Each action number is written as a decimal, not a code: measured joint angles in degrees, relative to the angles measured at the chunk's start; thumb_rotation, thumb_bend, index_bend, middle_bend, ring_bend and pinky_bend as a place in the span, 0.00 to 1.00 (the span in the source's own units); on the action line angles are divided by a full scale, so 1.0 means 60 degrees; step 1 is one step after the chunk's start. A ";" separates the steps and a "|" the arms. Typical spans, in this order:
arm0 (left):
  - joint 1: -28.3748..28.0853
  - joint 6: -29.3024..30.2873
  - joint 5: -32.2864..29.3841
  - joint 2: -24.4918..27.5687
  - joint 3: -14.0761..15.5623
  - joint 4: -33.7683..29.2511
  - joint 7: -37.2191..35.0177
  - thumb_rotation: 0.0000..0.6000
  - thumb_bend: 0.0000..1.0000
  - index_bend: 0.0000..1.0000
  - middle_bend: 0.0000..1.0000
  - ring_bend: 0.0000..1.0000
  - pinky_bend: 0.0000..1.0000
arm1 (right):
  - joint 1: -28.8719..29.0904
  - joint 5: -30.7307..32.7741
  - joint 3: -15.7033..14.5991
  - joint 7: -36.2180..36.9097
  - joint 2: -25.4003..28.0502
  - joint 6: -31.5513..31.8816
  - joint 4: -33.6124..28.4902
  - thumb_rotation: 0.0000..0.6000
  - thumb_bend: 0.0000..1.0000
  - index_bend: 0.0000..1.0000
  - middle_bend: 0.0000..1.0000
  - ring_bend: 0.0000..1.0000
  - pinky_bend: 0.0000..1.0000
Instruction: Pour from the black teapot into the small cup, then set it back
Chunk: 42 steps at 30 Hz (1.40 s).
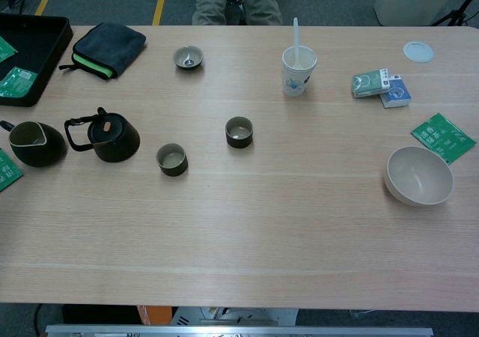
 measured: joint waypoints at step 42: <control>-0.3177 -0.4701 -0.0671 -0.1489 -0.0146 0.1249 0.0432 0.53 0.28 0.09 0.13 0.06 0.10 | -0.0008 0.0534 0.0126 -0.0440 0.0088 -0.0239 -0.0233 1.00 0.12 0.31 0.29 0.20 0.25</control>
